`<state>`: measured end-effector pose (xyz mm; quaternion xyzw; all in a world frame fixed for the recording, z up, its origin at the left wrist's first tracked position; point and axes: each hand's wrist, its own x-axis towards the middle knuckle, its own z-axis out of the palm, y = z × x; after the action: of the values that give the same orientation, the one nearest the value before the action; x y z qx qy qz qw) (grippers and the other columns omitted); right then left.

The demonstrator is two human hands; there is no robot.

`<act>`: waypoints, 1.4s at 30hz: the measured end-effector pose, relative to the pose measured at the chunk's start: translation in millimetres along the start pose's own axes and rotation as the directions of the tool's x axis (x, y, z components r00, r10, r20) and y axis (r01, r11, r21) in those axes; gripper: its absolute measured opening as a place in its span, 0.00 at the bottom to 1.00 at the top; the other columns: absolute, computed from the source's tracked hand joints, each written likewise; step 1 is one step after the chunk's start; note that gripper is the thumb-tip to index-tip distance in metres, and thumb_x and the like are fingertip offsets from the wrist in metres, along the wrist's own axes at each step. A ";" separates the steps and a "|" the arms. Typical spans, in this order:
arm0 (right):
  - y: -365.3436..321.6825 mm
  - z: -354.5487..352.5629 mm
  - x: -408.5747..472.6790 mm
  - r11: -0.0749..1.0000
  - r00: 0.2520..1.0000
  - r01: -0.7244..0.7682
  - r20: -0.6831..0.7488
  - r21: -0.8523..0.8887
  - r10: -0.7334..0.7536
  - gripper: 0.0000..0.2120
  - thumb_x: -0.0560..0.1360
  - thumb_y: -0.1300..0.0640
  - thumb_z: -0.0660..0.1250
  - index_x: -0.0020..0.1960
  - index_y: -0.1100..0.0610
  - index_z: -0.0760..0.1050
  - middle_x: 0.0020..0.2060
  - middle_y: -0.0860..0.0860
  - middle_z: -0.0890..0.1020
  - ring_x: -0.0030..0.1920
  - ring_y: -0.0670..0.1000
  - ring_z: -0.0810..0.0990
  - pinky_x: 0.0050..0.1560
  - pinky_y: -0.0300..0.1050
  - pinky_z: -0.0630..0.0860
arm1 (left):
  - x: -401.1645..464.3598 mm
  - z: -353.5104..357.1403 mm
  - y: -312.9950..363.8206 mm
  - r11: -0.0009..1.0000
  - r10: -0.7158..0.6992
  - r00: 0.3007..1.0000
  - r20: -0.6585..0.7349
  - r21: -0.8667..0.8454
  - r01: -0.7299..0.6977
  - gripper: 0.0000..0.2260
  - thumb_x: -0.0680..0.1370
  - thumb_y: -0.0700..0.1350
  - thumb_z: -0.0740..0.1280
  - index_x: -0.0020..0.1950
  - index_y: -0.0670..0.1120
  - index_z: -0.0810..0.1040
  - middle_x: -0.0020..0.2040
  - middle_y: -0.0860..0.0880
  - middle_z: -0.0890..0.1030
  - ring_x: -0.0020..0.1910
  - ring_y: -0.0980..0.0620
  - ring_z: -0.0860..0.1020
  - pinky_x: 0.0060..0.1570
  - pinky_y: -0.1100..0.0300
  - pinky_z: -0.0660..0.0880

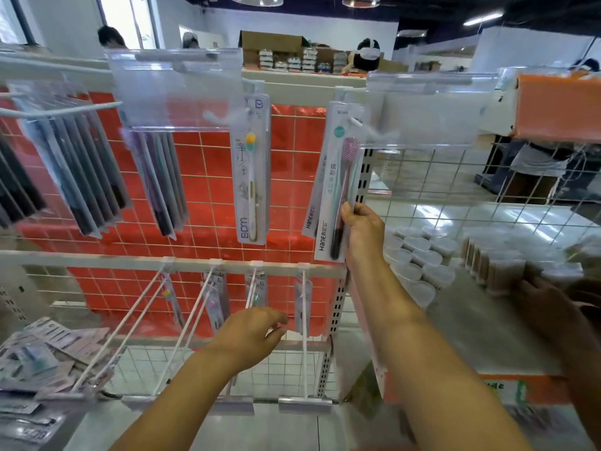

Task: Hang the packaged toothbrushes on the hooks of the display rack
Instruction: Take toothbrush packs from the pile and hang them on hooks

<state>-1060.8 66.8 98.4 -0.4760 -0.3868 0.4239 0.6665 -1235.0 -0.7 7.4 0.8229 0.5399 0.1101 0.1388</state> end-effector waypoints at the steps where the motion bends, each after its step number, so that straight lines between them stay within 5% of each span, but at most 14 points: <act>1: 1.2 0.3 -0.6 1.000 1.000 -0.005 0.003 -0.015 0.005 0.07 0.77 0.60 0.64 0.42 0.56 0.77 0.37 0.52 0.82 0.39 0.51 0.82 0.43 0.47 0.81 | -0.9 -1.1 0.0 1.000 0.000 1.000 0.001 0.003 0.000 0.13 0.81 0.50 0.58 0.63 0.51 0.75 0.59 0.53 0.79 0.56 0.54 0.76 0.55 0.60 0.73; 7: 38.8 -8.1 -15.5 0.986 0.981 -0.155 -0.107 0.057 0.160 0.18 0.76 0.42 0.62 0.51 0.56 0.78 0.48 0.54 0.83 0.52 0.55 0.81 0.59 0.55 0.75 | -5.1 -13.9 -3.5 1.000 -0.021 1.000 0.021 0.008 0.021 0.15 0.80 0.50 0.58 0.65 0.50 0.73 0.60 0.51 0.78 0.57 0.52 0.76 0.57 0.56 0.73; 10: 72.0 -14.5 -30.6 0.948 0.925 -0.310 -0.205 0.075 0.319 0.12 0.76 0.46 0.62 0.46 0.53 0.78 0.48 0.52 0.81 0.55 0.55 0.77 0.63 0.56 0.70 | -7.9 -17.6 -8.1 0.999 -0.041 0.999 0.018 -0.022 0.041 0.14 0.80 0.52 0.59 0.63 0.49 0.74 0.59 0.51 0.78 0.56 0.53 0.76 0.57 0.56 0.73; 13: 85.3 -12.4 -49.8 0.913 0.900 -0.406 -0.189 -0.033 0.393 0.12 0.74 0.56 0.63 0.54 0.59 0.78 0.53 0.58 0.82 0.51 0.57 0.79 0.50 0.47 0.76 | -11.5 -19.1 -13.0 0.999 -0.050 0.999 0.015 -0.014 0.050 0.12 0.80 0.50 0.59 0.61 0.49 0.75 0.57 0.50 0.79 0.55 0.51 0.76 0.53 0.57 0.73; 16: 83.9 -1.1 -67.7 0.914 0.931 -0.363 -0.115 -0.178 0.347 0.08 0.76 0.63 0.61 0.53 0.58 0.75 0.46 0.52 0.79 0.47 0.52 0.77 0.43 0.39 0.71 | -19.8 -19.0 -18.3 0.998 -0.065 0.998 -0.016 -0.014 0.064 0.13 0.80 0.49 0.59 0.64 0.49 0.73 0.60 0.50 0.78 0.55 0.51 0.76 0.53 0.59 0.71; 21: 98.3 30.6 -96.4 0.888 0.962 -0.216 0.067 -0.406 0.265 0.20 0.77 0.64 0.60 0.68 0.58 0.69 0.65 0.54 0.74 0.65 0.54 0.72 0.64 0.48 0.69 | -46.3 -24.5 -28.0 0.995 -0.067 0.993 -0.100 -0.086 0.059 0.20 0.80 0.50 0.60 0.71 0.52 0.65 0.68 0.52 0.71 0.65 0.52 0.70 0.62 0.59 0.67; 27: 102.6 75.6 -140.1 0.876 0.947 -0.140 0.197 -0.461 0.255 0.22 0.77 0.63 0.61 0.70 0.56 0.67 0.66 0.50 0.72 0.67 0.52 0.70 0.68 0.46 0.65 | -85.4 -41.6 -64.6 0.996 -0.066 0.986 -0.152 -0.072 0.056 0.21 0.79 0.47 0.61 0.72 0.49 0.65 0.71 0.50 0.69 0.68 0.51 0.67 0.65 0.61 0.63; 34: 111.3 139.3 -210.7 0.874 0.913 0.042 0.374 -0.484 0.164 0.21 0.77 0.66 0.60 0.69 0.58 0.68 0.65 0.51 0.73 0.66 0.49 0.71 0.62 0.36 0.66 | -144.7 -63.3 -132.3 0.980 -0.186 0.956 -0.228 -0.116 0.163 0.19 0.79 0.46 0.61 0.71 0.47 0.67 0.67 0.47 0.72 0.66 0.48 0.69 0.61 0.57 0.66; 38: 125.2 178.2 -247.9 0.869 0.902 0.106 0.415 -0.483 0.121 0.21 0.76 0.68 0.60 0.67 0.56 0.71 0.60 0.45 0.74 0.61 0.44 0.72 0.53 0.21 0.65 | -179.5 -74.3 -174.9 0.974 -0.213 0.948 -0.238 -0.124 0.188 0.19 0.80 0.47 0.61 0.70 0.48 0.67 0.67 0.49 0.71 0.65 0.50 0.69 0.62 0.57 0.67; 42: 139.4 213.2 -277.9 0.853 0.907 0.148 0.413 -0.501 0.085 0.18 0.77 0.66 0.60 0.64 0.53 0.73 0.60 0.46 0.76 0.61 0.44 0.73 0.52 0.20 0.65 | -212.6 -78.0 -212.6 0.975 -0.219 0.946 -0.238 -0.081 0.205 0.19 0.80 0.50 0.59 0.71 0.50 0.66 0.68 0.52 0.70 0.66 0.52 0.68 0.62 0.59 0.66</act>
<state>-1379.0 -101.0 -14.1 -0.5290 -0.6292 0.3842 0.4203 -1526.7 -107.1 0.0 0.7359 0.6350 0.2102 0.1047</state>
